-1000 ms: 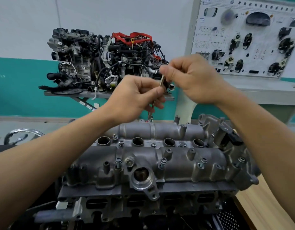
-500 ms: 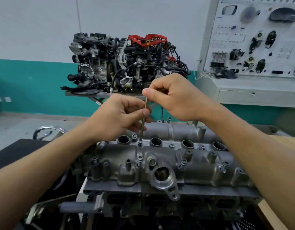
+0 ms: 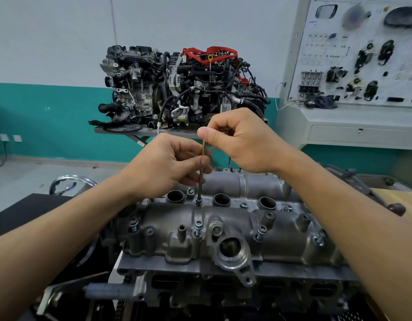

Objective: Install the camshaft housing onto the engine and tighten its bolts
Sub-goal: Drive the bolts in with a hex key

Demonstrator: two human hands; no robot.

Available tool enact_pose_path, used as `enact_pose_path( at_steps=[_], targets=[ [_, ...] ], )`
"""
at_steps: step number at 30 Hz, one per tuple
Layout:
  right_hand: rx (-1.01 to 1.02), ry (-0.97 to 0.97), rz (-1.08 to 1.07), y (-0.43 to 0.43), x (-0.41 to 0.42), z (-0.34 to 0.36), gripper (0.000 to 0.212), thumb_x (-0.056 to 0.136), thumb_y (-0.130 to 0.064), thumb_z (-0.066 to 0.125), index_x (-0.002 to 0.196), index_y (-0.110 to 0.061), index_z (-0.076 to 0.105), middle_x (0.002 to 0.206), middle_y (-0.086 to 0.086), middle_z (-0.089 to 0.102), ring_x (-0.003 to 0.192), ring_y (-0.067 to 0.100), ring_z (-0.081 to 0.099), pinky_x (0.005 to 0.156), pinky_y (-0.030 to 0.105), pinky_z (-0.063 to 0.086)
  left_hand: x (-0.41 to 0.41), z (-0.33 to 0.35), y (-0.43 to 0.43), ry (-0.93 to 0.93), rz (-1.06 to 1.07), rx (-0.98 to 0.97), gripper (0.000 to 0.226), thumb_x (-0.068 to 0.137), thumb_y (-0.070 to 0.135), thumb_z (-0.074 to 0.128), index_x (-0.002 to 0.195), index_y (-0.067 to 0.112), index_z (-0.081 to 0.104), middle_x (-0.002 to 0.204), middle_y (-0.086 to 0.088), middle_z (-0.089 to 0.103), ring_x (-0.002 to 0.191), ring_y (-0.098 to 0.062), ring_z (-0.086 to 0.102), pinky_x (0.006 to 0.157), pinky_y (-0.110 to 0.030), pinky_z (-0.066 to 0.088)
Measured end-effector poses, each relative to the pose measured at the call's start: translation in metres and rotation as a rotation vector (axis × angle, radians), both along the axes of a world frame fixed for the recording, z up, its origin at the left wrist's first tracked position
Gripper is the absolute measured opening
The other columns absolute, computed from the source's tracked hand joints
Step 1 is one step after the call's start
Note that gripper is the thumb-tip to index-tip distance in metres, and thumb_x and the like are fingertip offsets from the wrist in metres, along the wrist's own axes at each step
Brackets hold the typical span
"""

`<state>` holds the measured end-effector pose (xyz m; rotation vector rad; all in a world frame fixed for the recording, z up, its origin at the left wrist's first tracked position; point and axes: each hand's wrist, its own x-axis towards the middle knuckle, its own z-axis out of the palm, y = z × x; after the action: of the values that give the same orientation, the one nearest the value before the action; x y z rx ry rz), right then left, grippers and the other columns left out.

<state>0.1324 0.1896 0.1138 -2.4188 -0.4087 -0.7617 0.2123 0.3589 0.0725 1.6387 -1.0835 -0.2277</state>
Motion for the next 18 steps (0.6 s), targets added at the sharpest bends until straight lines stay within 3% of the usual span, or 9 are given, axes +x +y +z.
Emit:
enact_pose_path(
  at_steps=[4,8,11,15,18],
  targets=[
    [0.274,0.062,0.137,-0.005,0.004,-0.009,0.023,0.094,-0.020,0.067,0.074,-0.009,0.069,0.054,-0.003,0.049,0.049,0.009,0.040,0.049,0.021,0.034,0.003,-0.002,0.003,-0.012,-0.009,-0.017,0.021,0.077,0.031,0.073,0.085,0.011,0.076,0.084,-0.008,0.079,0.074,-0.024,0.077,0.060,-0.025,0.060],
    [0.678,0.364,0.394,-0.010,0.008,-0.022,0.006,0.087,-0.019,0.068,0.089,-0.015,0.071,0.060,0.000,0.055,0.053,0.013,0.046,0.050,0.022,0.034,0.002,-0.002,0.005,-0.038,-0.013,-0.037,0.018,0.072,0.031,0.078,0.080,0.015,0.078,0.076,-0.012,0.077,0.071,-0.025,0.076,0.061,-0.027,0.061],
    [0.750,0.529,0.468,-0.013,0.011,-0.028,0.015,0.085,-0.016,0.065,0.096,-0.018,0.075,0.063,-0.003,0.054,0.057,0.010,0.044,0.054,0.020,0.033,0.002,-0.001,0.007,-0.021,-0.020,-0.034,0.018,0.072,0.029,0.079,0.082,0.013,0.079,0.076,-0.013,0.077,0.070,-0.025,0.076,0.061,-0.028,0.062],
    [0.733,0.499,0.474,-0.012,0.013,-0.032,0.017,0.087,-0.016,0.065,0.092,-0.023,0.079,0.063,-0.009,0.054,0.055,0.007,0.040,0.052,0.019,0.031,0.001,0.000,0.008,-0.022,-0.029,-0.002,0.020,0.075,0.023,0.077,0.091,0.011,0.080,0.081,-0.010,0.079,0.076,-0.023,0.077,0.062,-0.023,0.059],
    [0.715,0.474,0.456,-0.012,0.013,-0.033,0.018,0.088,-0.015,0.065,0.095,-0.024,0.079,0.067,-0.007,0.053,0.058,0.007,0.039,0.053,0.020,0.031,0.000,0.001,0.008,-0.052,-0.011,0.012,0.020,0.077,0.023,0.076,0.095,0.014,0.080,0.085,-0.007,0.079,0.082,-0.024,0.077,0.070,-0.028,0.062]
  ],
)
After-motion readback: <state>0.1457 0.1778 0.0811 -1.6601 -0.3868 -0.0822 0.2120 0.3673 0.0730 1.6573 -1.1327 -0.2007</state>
